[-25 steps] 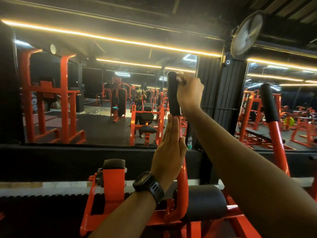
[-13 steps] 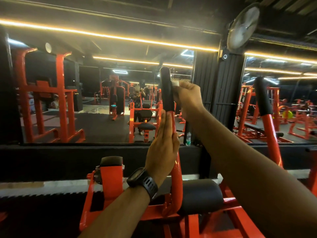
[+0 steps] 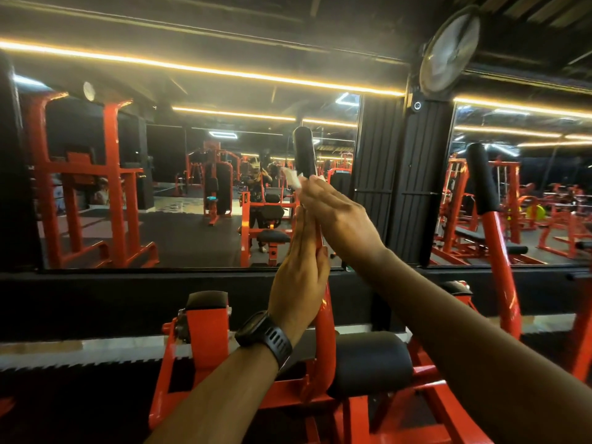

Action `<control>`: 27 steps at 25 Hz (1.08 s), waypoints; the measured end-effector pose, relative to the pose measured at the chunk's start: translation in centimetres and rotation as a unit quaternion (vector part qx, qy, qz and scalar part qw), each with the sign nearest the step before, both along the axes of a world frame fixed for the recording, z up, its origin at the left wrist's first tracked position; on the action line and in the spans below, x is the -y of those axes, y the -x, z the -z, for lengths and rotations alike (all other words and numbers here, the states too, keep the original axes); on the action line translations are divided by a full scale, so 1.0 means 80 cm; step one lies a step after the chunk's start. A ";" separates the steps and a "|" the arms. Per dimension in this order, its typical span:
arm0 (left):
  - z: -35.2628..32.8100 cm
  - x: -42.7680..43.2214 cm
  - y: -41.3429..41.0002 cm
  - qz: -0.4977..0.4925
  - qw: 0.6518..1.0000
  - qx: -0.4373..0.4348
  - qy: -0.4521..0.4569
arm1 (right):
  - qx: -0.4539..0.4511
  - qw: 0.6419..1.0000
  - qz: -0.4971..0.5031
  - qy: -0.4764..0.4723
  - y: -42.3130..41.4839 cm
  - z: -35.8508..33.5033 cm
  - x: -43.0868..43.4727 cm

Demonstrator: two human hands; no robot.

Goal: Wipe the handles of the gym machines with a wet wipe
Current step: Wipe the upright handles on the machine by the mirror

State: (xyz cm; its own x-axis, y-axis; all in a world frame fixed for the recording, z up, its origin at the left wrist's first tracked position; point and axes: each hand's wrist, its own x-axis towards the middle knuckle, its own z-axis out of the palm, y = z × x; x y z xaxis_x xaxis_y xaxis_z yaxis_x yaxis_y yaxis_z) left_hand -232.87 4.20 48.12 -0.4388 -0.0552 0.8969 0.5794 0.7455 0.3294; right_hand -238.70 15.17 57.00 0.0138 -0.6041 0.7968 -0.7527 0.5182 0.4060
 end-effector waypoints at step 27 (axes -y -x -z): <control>-0.001 0.001 0.000 0.014 0.999 -0.030 -0.006 | -0.221 0.843 0.311 -0.380 -0.014 -0.173 0.070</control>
State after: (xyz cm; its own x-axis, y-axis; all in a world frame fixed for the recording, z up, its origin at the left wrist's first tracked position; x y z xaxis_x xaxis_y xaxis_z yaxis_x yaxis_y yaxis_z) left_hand -232.88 4.15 48.17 -0.3859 -0.0550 0.9209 0.6188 0.7249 0.3026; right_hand -237.58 9.57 70.84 -0.3009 -0.9371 0.1768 -0.1199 0.2211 0.9678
